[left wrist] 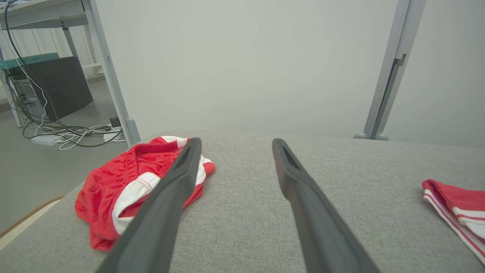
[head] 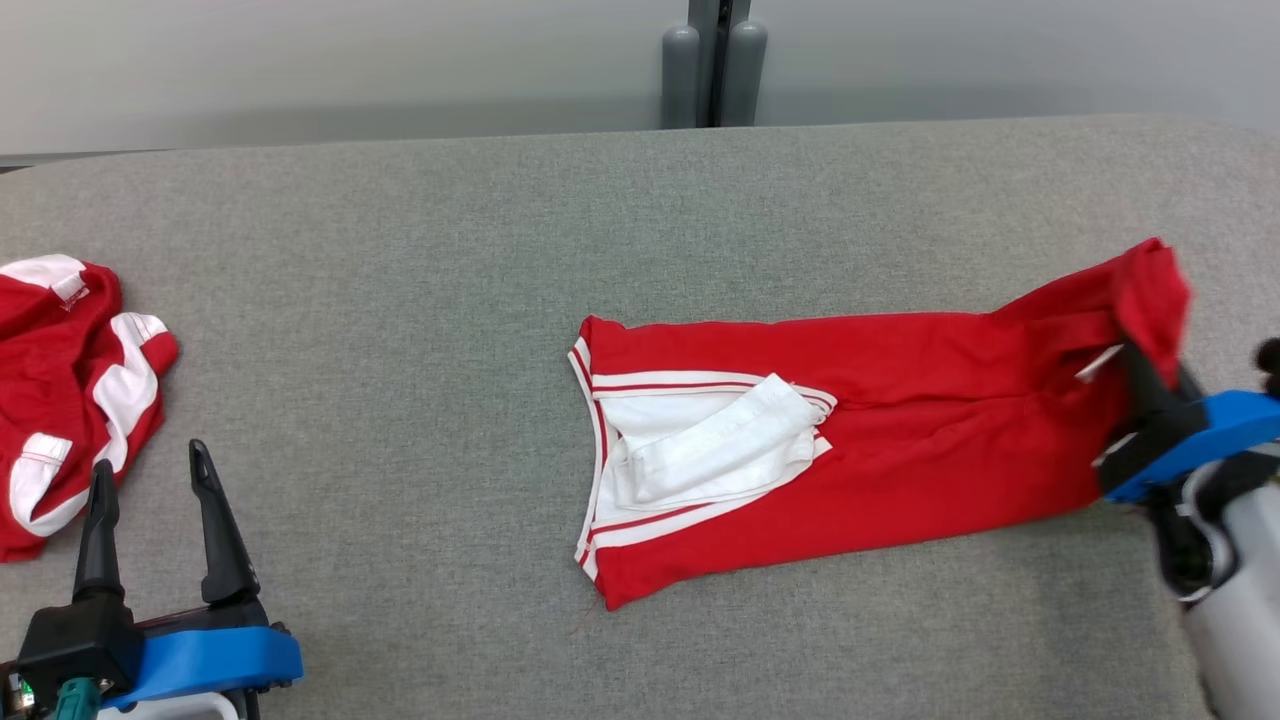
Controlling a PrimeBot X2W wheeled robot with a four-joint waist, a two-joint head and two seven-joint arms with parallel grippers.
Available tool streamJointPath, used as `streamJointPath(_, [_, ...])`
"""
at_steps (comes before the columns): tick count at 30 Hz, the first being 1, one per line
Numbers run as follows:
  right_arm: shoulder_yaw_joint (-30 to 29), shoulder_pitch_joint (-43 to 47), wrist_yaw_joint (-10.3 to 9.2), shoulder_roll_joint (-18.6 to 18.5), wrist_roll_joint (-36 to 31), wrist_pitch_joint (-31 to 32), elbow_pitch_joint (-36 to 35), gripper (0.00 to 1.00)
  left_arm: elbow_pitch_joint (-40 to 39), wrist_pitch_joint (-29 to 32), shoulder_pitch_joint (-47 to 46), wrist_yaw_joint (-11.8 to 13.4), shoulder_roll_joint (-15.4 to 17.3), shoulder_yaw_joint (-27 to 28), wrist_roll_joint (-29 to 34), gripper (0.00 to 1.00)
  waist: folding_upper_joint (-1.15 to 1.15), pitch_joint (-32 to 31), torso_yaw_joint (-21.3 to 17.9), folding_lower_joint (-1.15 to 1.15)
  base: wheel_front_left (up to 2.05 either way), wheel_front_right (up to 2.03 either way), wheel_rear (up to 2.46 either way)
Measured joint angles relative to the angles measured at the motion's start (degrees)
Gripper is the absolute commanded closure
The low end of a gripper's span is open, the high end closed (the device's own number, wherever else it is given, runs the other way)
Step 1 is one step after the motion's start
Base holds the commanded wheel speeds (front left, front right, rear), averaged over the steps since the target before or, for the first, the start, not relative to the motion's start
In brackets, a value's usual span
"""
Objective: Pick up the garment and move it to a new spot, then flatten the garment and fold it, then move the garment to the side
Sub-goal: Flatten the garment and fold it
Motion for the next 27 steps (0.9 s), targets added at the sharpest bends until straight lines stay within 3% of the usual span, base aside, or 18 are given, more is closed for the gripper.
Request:
streamJointPath(12, [8.4, 4.2, 0.00, 12.3, -0.4, 4.9, -15.9, 1.00, 0.7, 0.0, -0.2, -0.5, -0.2, -0.3, -0.2, 0.00, 0.00, 0.3, 0.6, 0.00, 0.00, 0.00, 0.00])
streamJointPath(20, [11.9, 3.1, 0.00, 18.0, -1.6, 6.1, -16.8, 1.00, 1.9, 0.0, -2.3, -1.4, -0.2, -1.6, -0.5, 0.00, 0.01, 1.2, 2.6, 0.00, 0.00, 0.00, 0.00])
streamJointPath(27, [16.8, 1.9, 0.00, 19.0, 1.4, 5.2, -15.0, 1.00, 2.9, 0.0, -3.7, -1.6, -0.2, -2.6, -1.1, 0.00, 0.02, 2.2, 4.5, 0.01, 0.00, 0.00, 0.00])
